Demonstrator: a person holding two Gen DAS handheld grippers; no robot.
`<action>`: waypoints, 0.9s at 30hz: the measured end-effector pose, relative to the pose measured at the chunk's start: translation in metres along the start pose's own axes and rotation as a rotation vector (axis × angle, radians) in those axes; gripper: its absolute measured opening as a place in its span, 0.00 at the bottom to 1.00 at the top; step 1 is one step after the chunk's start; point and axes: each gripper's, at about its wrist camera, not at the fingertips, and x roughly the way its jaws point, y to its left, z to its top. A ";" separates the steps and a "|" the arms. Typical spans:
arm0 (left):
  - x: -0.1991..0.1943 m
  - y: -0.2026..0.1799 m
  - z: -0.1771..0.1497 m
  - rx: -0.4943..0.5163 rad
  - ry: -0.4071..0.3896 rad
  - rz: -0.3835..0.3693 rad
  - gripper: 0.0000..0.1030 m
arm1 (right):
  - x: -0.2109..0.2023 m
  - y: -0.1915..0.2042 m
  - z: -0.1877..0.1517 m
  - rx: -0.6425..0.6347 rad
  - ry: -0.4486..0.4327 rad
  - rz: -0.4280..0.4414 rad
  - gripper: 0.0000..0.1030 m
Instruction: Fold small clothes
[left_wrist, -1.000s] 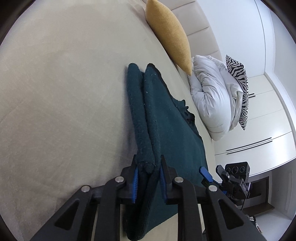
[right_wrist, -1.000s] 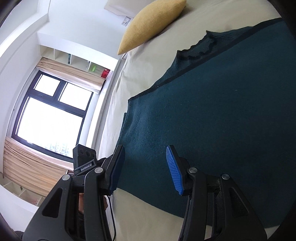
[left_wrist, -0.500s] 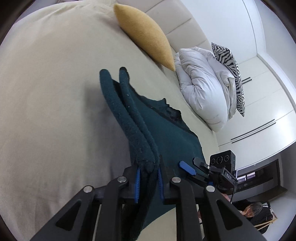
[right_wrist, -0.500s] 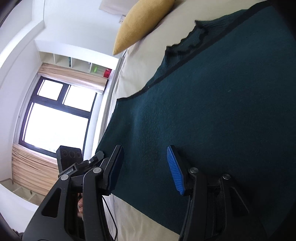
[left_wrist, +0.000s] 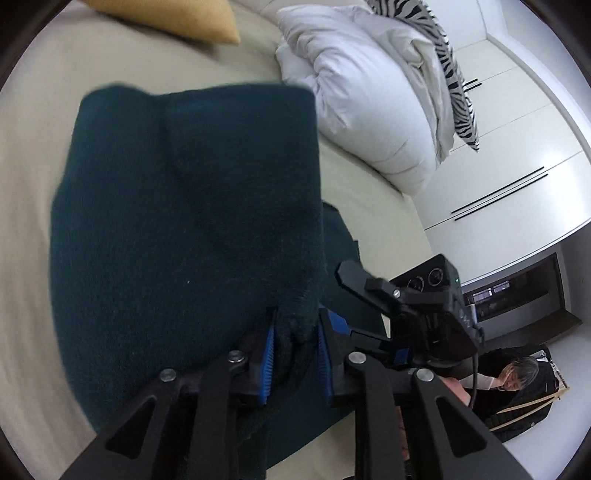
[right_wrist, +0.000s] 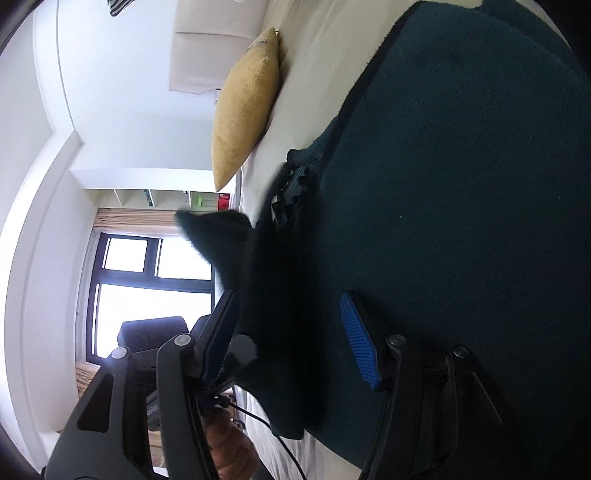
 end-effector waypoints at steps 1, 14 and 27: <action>0.002 0.002 -0.005 -0.022 0.010 -0.037 0.22 | 0.001 -0.001 0.001 -0.002 0.007 -0.003 0.54; -0.106 0.013 -0.041 0.090 -0.135 -0.070 0.35 | 0.026 0.015 0.005 -0.012 0.051 -0.159 0.54; -0.116 0.054 -0.069 0.016 -0.120 -0.068 0.35 | 0.055 0.057 -0.003 -0.219 0.123 -0.436 0.15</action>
